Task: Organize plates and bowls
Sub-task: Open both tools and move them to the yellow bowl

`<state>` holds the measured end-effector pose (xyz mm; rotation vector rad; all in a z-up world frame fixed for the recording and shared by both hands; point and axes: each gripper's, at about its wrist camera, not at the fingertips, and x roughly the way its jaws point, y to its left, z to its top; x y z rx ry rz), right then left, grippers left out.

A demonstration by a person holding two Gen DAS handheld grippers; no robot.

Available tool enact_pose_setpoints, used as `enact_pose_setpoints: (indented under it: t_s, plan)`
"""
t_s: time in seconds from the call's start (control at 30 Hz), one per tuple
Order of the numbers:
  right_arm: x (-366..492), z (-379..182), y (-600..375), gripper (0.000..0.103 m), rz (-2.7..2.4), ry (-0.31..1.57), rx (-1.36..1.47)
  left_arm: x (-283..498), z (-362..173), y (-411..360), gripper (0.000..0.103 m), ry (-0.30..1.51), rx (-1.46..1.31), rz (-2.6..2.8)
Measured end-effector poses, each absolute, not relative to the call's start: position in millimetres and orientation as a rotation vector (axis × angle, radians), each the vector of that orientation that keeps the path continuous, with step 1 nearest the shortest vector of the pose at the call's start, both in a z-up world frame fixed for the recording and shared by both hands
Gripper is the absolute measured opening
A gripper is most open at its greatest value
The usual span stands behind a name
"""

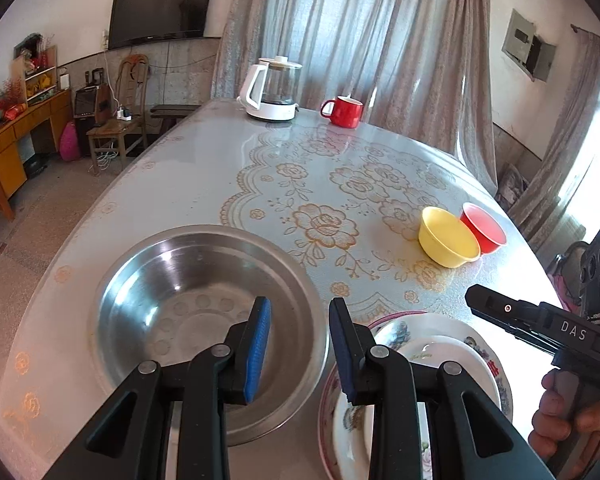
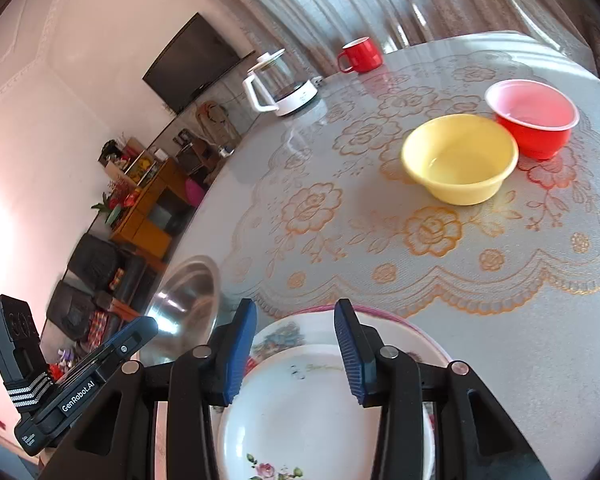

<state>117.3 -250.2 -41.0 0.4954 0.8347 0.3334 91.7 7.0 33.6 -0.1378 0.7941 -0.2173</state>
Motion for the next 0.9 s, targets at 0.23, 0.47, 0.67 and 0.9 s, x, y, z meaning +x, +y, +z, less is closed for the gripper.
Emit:
enact_pose_setpoints:
  t_s: [0.23,0.47,0.67,0.9]
  plan:
    - [118,-53,-303,0.044,0.225,0.811,0.598,116,31,-29,0.050,0.817,-0.114,-0.298]
    - [126,-70,-338,0.056,0.159,0.807,0.681,145,23,-59,0.050,0.861,-0.084,-0.340]
    - [144,-76,-356,0.058,0.150,0.801,0.704,172,19,-76,0.050,0.907,-0.134,-0.379]
    - [168,-79,-374,0.038,0.119,0.752,0.726,205,10,-99,0.050,0.977,-0.198,-0.426]
